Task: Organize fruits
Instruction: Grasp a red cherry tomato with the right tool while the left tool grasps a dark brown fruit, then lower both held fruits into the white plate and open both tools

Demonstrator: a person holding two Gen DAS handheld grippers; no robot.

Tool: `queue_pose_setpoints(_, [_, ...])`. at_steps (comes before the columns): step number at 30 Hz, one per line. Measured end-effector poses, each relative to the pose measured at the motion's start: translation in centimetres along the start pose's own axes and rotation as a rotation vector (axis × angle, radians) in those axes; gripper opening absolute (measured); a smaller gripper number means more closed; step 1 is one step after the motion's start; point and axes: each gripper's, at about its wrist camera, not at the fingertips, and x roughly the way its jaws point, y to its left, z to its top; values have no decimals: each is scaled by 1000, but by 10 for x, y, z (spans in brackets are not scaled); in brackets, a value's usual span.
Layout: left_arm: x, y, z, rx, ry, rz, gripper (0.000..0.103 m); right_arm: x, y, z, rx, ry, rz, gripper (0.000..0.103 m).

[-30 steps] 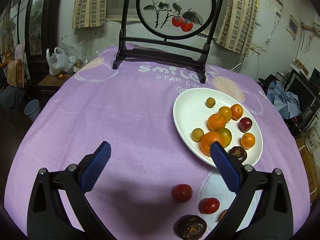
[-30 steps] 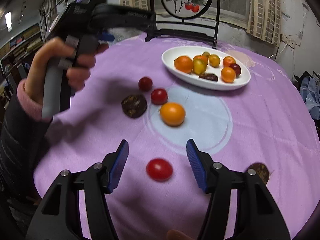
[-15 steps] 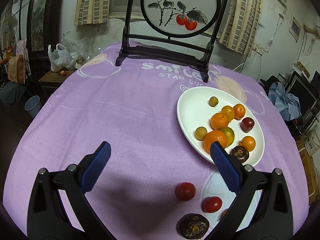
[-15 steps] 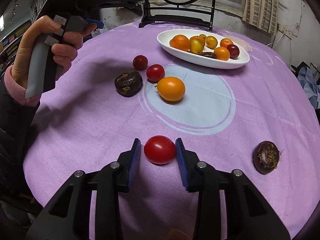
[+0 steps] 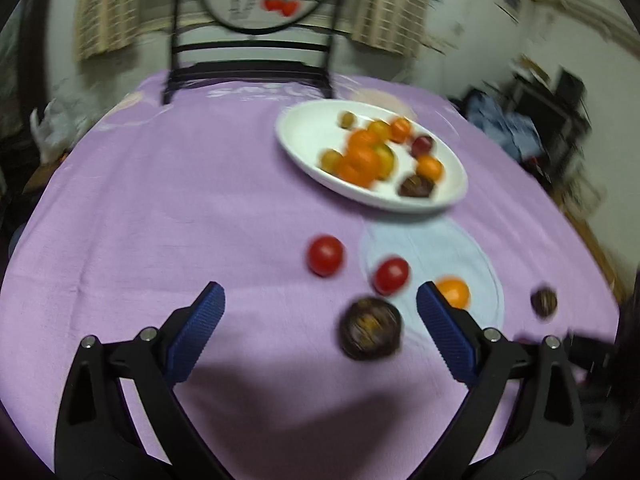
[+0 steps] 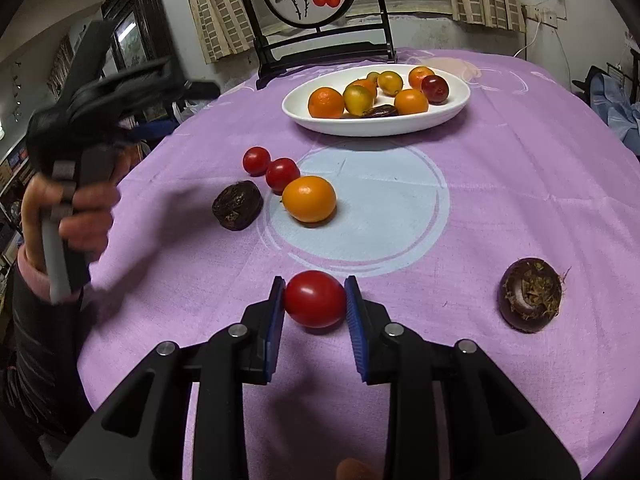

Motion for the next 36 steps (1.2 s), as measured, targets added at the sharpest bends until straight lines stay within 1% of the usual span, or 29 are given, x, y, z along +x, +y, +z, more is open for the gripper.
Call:
queue_pose_setpoints(2, [2,-12,-5,67,13,-7,89,-2,1,0,-3,-10,3,30])
queue_pose_setpoints(3, [4,-17,-7,92,24,-15,87,-2,2,0,-4,-15,4,30])
queue_pose_setpoints(5, [9,-25,-11,135,51,-35,79,-4,2,-1,-3,-25,2,30])
queue_pose_setpoints(8, [14,-32,-16,168,74,-60,73,-8,2,-2,-4,-40,1,30])
queue_pose_setpoints(13, [27,-34,-18,182,120,-37,60,-10,-1,-3,8,-47,13,30])
queue_pose_setpoints(20, [37,-32,-17,172,154,-35,56,-12,1,-4,2,-60,22,30])
queue_pose_setpoints(22, [40,-32,-18,169,170,-32,51,-12,1,-4,3,-62,27,30])
queue_pose_setpoints(25, [44,-31,-18,163,184,-28,48,-13,1,-4,5,-64,32,30])
queue_pose_setpoints(28, [44,-30,-18,160,185,-24,46,-13,1,-4,6,-66,35,30])
queue_pose_setpoints(34, [43,-29,-17,154,181,-28,45,-14,0,-5,10,-68,36,30])
queue_pose_setpoints(36, [39,-30,-15,151,162,-30,45,-14,0,-5,10,-68,37,30])
